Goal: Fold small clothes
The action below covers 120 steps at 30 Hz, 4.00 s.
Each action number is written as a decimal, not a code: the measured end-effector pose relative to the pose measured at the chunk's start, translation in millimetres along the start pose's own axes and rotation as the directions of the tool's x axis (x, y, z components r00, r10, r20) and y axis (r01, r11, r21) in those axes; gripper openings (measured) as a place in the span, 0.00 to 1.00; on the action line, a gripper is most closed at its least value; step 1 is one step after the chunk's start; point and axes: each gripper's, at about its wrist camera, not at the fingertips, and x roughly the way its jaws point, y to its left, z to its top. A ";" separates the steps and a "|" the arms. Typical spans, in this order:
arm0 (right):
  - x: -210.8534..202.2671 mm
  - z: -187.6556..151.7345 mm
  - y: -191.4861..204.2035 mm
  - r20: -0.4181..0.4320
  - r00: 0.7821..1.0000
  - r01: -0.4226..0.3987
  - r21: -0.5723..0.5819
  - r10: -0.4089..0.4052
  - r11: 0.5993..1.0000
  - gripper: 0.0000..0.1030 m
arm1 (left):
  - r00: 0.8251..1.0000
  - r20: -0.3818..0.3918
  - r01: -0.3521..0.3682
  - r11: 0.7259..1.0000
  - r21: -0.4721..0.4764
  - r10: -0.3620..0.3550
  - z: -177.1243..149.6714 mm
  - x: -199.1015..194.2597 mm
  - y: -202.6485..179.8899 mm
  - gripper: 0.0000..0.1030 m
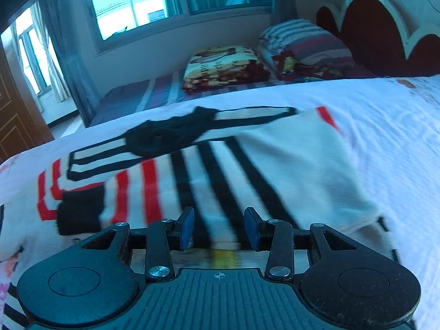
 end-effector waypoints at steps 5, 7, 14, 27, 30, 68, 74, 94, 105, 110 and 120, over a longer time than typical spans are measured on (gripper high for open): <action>-2.8 3.2 26.4 0.014 1.000 -0.001 -0.012 0.002 1.000 0.39 | 0.994 0.018 0.109 0.982 -0.155 -0.108 5.2 4.5 24.1 0.40; -5.7 4.0 34.2 0.023 1.000 -0.001 -0.014 0.001 1.000 0.39 | 0.990 0.028 0.138 0.972 -0.193 -0.135 3.5 -1.7 33.8 0.46; -2.2 1.2 55.7 0.020 1.000 0.012 -0.016 -0.011 1.000 0.39 | 0.986 0.047 0.165 0.965 -0.203 -0.159 -0.8 -5.8 45.8 0.51; -3.6 0.5 41.4 0.029 1.000 0.004 0.020 -0.004 1.000 0.02 | 0.980 0.061 0.189 0.982 -0.016 -0.188 14.2 1.0 -6.7 0.04; -10.3 0.4 34.7 0.049 0.999 -0.006 0.030 0.005 1.000 0.02 | 0.962 0.016 0.272 0.961 0.057 -0.273 2.6 3.5 -54.8 0.04; -4.3 24.7 -79.3 0.013 0.909 -0.401 0.293 0.416 0.868 0.66 | 0.988 -0.140 0.151 0.681 0.717 -0.071 -191.3 -12.0 -215.6 0.44; 25.3 27.4 -58.0 -0.065 0.909 -0.372 0.320 0.412 0.871 0.27 | 0.995 -0.098 0.090 0.693 0.716 -0.028 -160.5 12.1 -194.2 0.44; -7.3 11.5 -60.7 -0.006 0.987 -0.162 0.070 0.163 0.984 0.05 | 0.974 -0.214 0.204 0.675 0.709 -0.070 -143.8 30.9 -189.6 0.14; -10.6 10.3 -70.9 0.010 0.998 -0.059 0.119 0.058 0.991 0.05 | 0.974 -0.203 0.213 0.674 0.707 -0.096 -133.5 15.6 -177.1 0.48; -29.9 16.4 -58.9 0.073 0.993 -0.095 0.046 0.092 0.994 0.05 | 0.966 -0.191 0.260 0.684 0.681 -0.176 -128.7 7.6 -198.5 0.47; -2.0 36.6 -49.0 0.022 0.996 -0.084 -0.025 0.085 0.996 0.05 | 0.945 -0.251 0.327 0.635 0.700 -0.211 -125.3 50.3 -252.9 0.50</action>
